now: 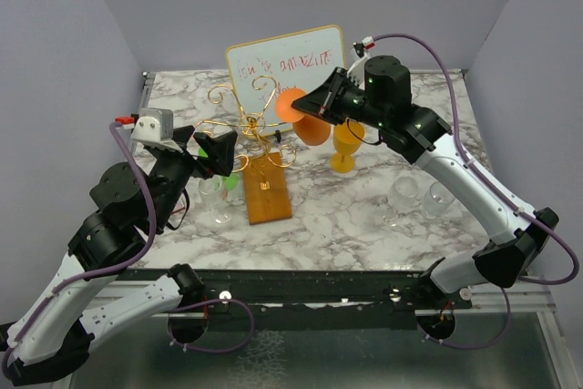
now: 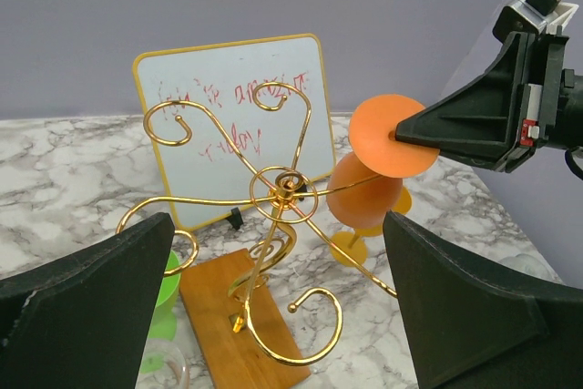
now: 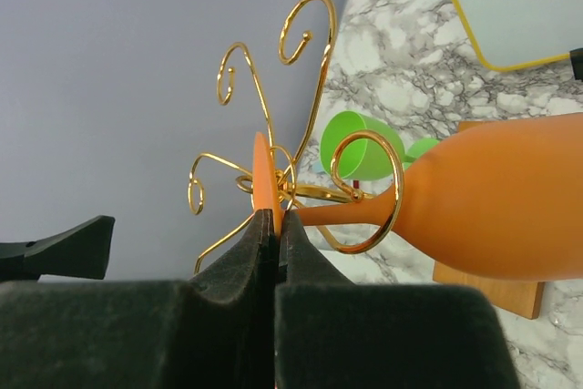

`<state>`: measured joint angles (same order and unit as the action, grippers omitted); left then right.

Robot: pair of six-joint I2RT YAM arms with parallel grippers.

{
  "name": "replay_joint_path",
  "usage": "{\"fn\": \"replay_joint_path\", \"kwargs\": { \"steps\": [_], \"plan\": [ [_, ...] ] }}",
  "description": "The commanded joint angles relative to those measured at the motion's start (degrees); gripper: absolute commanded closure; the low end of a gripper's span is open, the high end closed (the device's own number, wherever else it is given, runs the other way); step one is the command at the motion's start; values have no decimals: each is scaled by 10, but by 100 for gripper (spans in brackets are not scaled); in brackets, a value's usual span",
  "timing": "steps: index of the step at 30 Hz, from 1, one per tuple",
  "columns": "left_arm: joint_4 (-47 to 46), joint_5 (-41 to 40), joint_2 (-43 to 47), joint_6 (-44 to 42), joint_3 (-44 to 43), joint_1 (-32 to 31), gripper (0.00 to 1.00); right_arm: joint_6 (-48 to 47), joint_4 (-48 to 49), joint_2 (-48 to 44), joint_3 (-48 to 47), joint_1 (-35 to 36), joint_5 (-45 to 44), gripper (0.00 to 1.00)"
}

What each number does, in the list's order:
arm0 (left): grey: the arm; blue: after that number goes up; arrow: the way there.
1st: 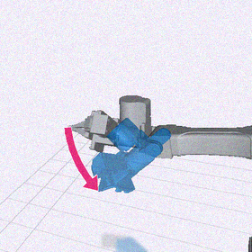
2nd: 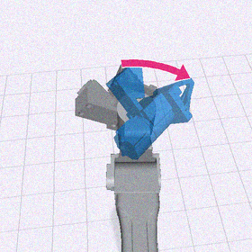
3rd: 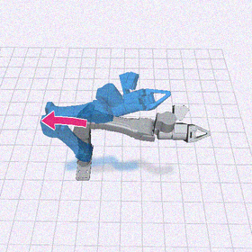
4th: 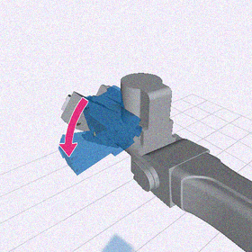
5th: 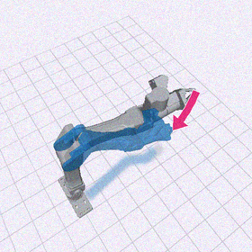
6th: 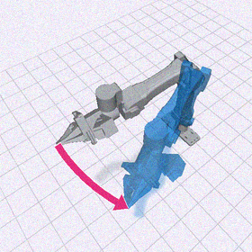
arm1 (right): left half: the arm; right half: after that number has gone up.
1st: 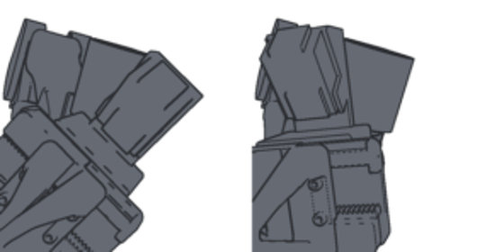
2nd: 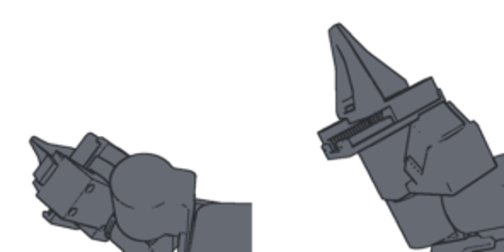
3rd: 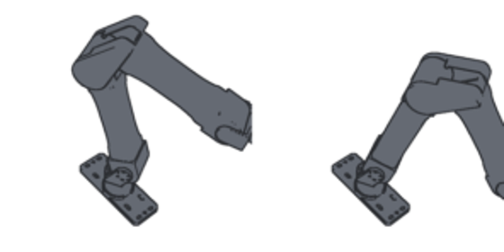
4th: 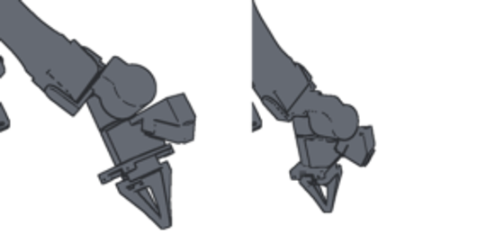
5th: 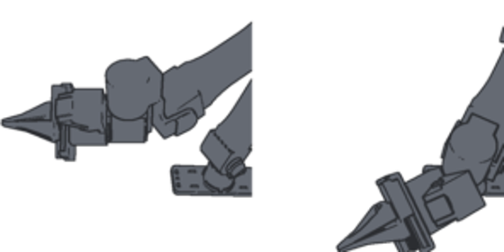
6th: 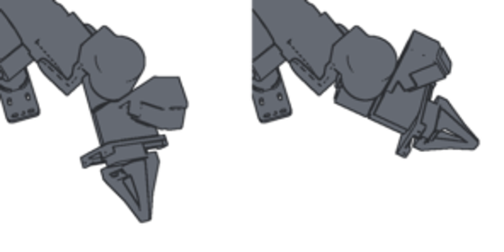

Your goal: Place the wine glass upside down on the wine glass rack

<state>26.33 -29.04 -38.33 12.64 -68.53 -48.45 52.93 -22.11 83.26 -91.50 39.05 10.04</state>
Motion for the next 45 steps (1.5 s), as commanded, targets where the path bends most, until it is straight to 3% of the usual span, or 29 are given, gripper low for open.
{"fn": "replay_joint_path", "kwargs": {
  "steps": [1,19,29,37,45],
  "plan": [
    [7,-8,-3,2,5,0,2,-23,11,8,-18,1,-53,99],
    [7,-6,-3,-2,13,0,2,35,83,-34,57,1,-143,99],
    [8,-4,4,-3,15,0,2,39,90,18,17,1,-89,97],
    [8,-3,7,-5,18,0,2,34,59,30,-2,1,-79,76],
    [7,-3,10,-6,19,0,2,19,19,29,-24,1,-88,46]
  ]
}}
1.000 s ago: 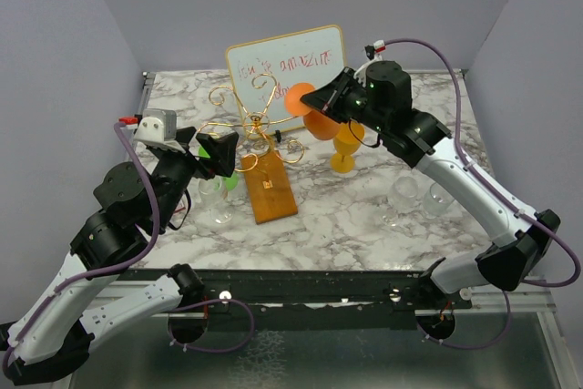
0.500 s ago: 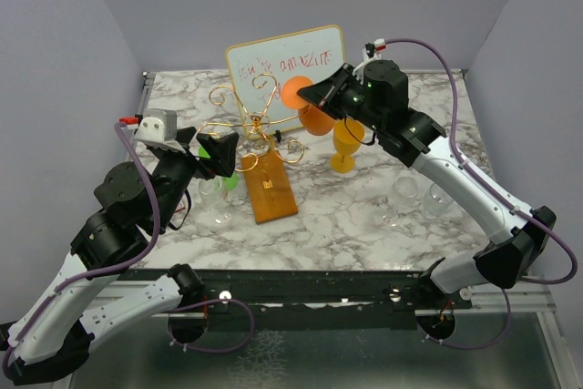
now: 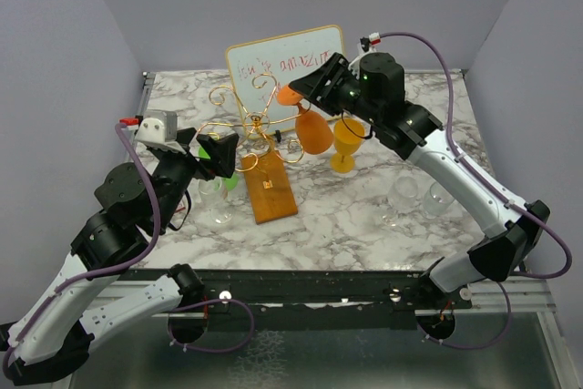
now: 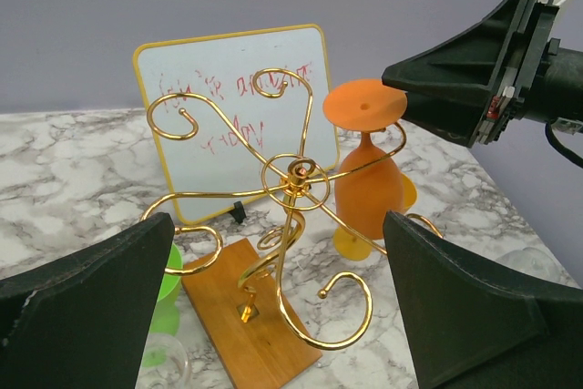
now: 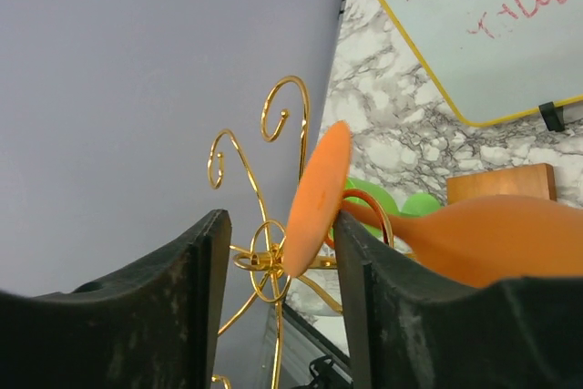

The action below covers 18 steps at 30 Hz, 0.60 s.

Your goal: Place the wine glass upside down on the wine glass rack

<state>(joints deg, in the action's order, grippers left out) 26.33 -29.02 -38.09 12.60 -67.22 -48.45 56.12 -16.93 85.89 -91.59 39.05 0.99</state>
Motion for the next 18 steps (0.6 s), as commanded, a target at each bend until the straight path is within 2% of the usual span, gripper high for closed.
{"fn": "replay_joint_path", "kwargs": {
  "steps": [1,13,18],
  "plan": [
    [7,-3,7,-6,6,0,2,-16,-40,3,-27,1,0,44],
    [8,-1,7,-6,6,0,2,-74,-120,30,-85,1,-8,38],
    [9,-1,5,-6,5,0,2,-102,-147,23,-87,1,-59,33]
  ]
}}
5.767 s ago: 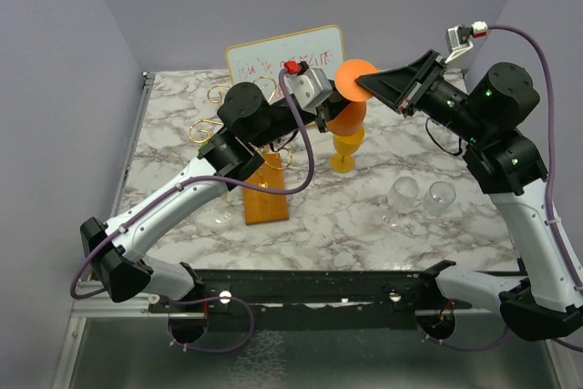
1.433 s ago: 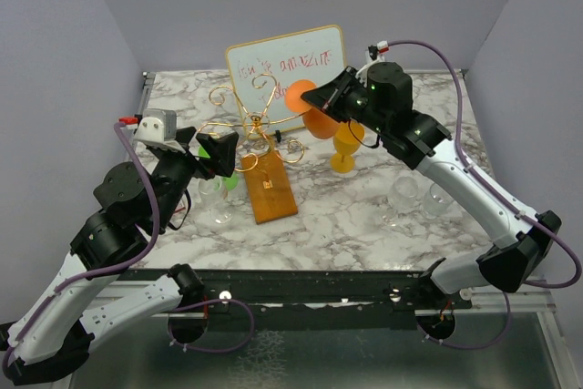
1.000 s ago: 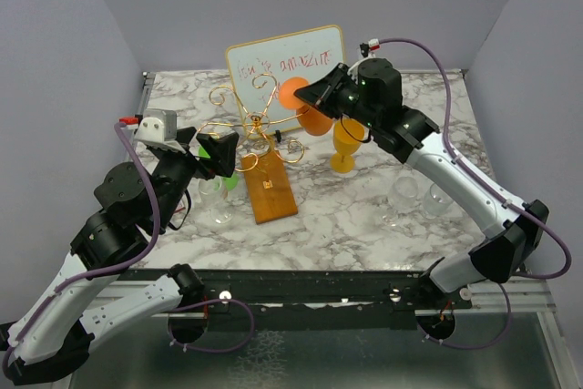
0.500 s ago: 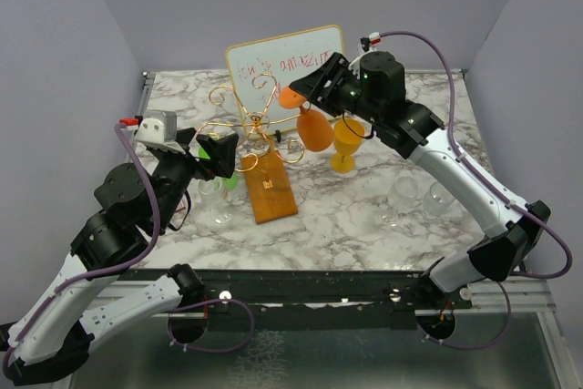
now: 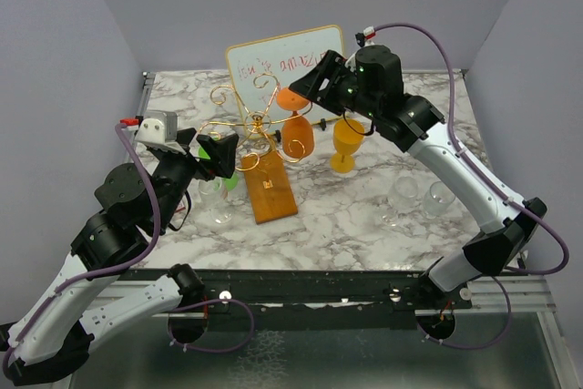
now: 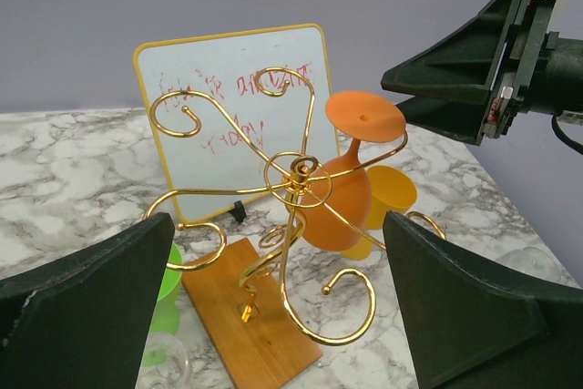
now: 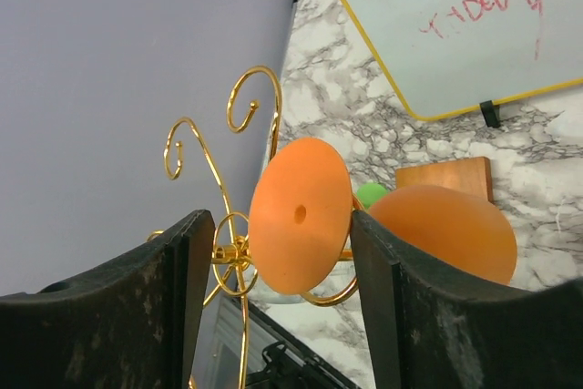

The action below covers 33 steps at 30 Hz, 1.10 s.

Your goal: Place the wine glass upside down on the wine glass rack

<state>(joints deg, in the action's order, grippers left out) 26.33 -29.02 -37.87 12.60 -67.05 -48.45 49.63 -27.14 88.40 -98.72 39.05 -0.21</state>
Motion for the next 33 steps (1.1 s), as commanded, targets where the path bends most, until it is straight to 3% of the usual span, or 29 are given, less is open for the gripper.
{"fn": "replay_joint_path", "kwargs": {
  "steps": [1,10,15,21,28,30,33],
  "plan": [
    [9,-1,3,-6,3,0,2,-45,-47,-6,-15,1,-56,32],
    [12,5,1,-6,0,0,2,-100,-27,-66,12,1,-106,27],
    [14,28,3,-5,0,0,2,-112,-63,-111,63,1,-171,30],
    [20,110,3,-16,-2,0,1,-110,-146,-154,151,1,-260,34],
    [30,177,6,-9,-9,0,1,-97,-200,-122,197,1,-282,36],
    [37,194,9,-3,-13,0,1,-67,-213,-102,200,1,-316,41],
    [37,213,16,12,-7,0,1,-40,-160,-93,218,1,-381,45]
  ]
}}
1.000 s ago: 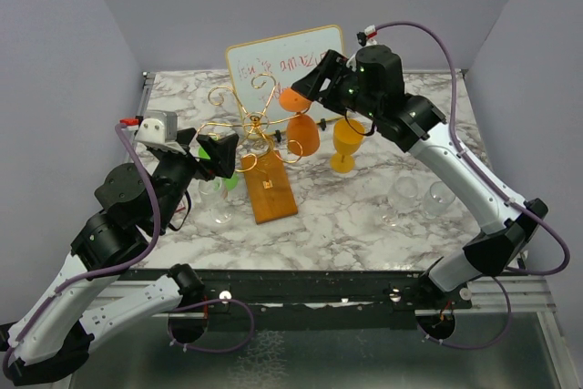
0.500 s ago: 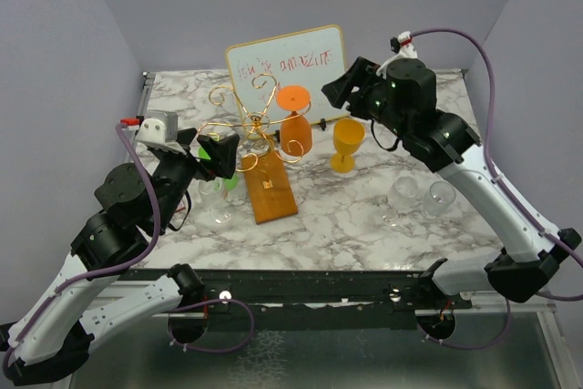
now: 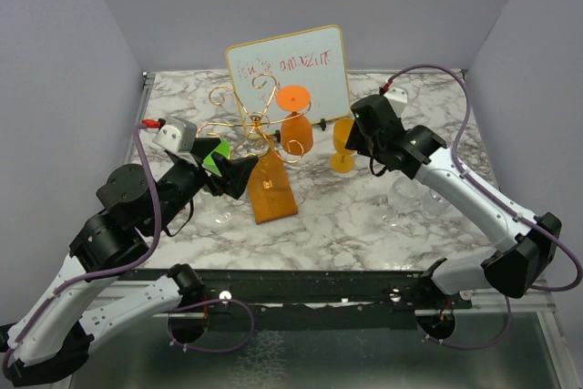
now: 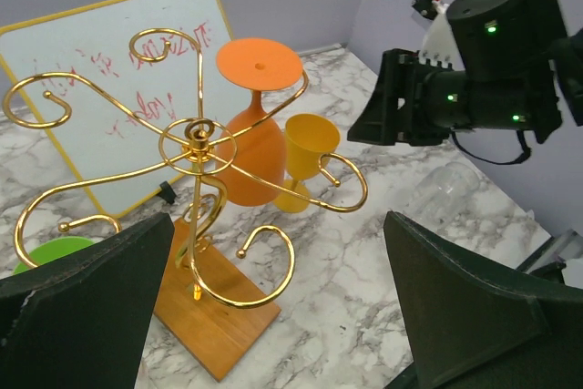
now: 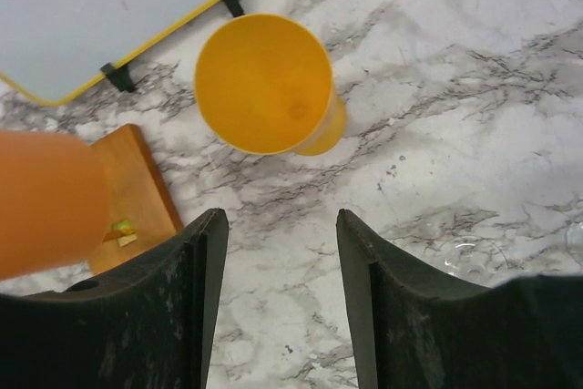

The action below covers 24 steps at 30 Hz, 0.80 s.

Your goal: Place the wine glass upside down on the wine glass rack

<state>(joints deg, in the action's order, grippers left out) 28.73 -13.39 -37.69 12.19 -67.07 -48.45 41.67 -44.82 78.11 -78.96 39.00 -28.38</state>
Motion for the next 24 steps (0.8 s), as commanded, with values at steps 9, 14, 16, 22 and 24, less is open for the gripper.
{"fn": "replay_joint_path", "kwargs": {
  "steps": [9,14,16,22,24],
  "plan": [
    [21,82,4,35,-15,1,1,63,56,84,20,-9,-125,46],
    [25,77,-12,40,-27,0,1,52,85,98,46,-32,-89,56],
    [26,78,-20,43,-32,0,1,41,98,99,53,-38,-83,60],
    [24,79,-45,60,-51,0,1,15,127,108,63,-60,-44,68],
    [23,80,-52,69,-57,0,1,5,136,108,68,-73,-30,72]
  ]
}}
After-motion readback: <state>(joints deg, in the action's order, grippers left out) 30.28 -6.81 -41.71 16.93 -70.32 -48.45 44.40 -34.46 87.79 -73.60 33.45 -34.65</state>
